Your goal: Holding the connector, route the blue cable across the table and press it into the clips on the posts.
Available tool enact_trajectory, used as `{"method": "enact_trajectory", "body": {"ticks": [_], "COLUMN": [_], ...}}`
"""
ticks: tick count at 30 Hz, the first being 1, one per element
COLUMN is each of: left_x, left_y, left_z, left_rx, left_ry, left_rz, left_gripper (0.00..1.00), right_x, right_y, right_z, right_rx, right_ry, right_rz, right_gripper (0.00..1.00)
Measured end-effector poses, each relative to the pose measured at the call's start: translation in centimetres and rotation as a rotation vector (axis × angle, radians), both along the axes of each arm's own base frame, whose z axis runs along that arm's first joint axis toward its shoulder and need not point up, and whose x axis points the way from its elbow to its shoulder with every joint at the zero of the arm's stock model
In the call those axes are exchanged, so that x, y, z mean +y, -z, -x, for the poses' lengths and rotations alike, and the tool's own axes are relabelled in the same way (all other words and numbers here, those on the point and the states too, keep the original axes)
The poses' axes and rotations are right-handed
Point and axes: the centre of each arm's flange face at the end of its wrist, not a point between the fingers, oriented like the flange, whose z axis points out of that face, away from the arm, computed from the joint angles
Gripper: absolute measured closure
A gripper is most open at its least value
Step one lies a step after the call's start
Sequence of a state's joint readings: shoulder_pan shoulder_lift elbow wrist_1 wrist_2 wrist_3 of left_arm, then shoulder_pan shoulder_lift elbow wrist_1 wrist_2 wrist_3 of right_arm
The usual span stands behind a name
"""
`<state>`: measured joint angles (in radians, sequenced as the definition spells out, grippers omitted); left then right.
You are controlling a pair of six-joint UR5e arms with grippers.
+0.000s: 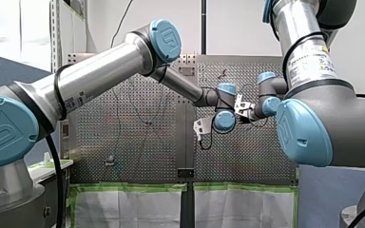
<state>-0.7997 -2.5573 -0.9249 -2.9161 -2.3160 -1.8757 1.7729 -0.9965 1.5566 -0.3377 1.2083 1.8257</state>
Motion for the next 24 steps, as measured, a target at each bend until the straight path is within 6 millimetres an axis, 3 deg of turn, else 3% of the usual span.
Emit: {"method": "enact_trajectory", "body": {"ticks": [24], "left_x": [0.6], "left_y": [0.15], "left_z": [-0.65], "left_rx": [0.006], "left_ry": [-0.017], "left_rz": [0.032], "left_gripper": [0.0], "right_x": [-0.08], "right_y": [-0.66], "right_z": [0.22], "right_rx": [0.013], "right_ry": [-0.033], "right_rz": [-0.021], "right_gripper": [1.0]}}
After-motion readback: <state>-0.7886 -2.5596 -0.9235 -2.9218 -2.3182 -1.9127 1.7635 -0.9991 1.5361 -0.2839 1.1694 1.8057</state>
